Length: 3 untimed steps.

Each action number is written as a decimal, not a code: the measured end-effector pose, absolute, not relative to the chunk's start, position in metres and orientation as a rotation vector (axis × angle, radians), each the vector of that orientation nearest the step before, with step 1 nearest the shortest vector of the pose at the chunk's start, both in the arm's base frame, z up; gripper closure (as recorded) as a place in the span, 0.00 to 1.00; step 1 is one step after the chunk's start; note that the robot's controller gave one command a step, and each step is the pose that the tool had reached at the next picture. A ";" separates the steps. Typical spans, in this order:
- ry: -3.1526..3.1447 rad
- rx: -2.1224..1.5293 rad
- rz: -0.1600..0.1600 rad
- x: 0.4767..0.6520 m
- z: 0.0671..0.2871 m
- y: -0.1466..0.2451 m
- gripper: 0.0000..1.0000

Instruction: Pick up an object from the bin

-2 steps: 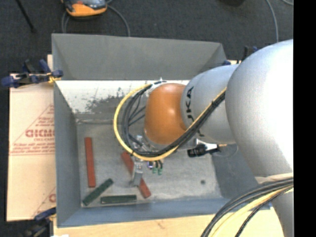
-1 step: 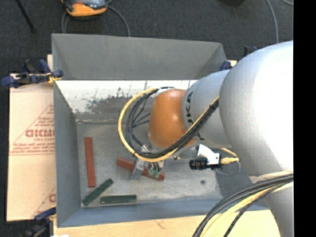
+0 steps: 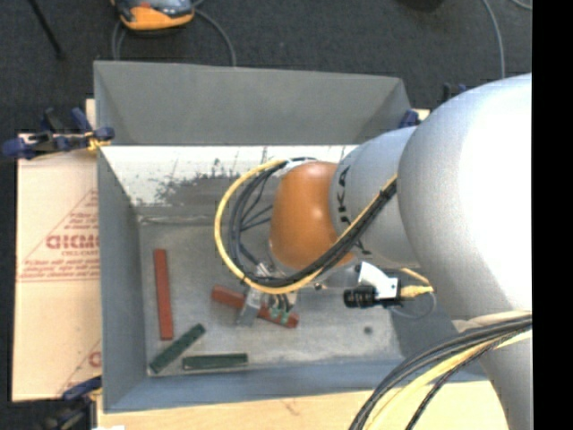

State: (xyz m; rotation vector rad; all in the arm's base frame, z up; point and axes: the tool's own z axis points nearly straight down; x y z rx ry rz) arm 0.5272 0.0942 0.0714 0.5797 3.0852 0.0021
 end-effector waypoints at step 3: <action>3.092 0.579 -0.002 0.525 0.118 0.093 1.00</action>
Offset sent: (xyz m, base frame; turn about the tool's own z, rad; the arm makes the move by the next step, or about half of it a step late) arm -0.0001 -0.0001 0.0237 0.0000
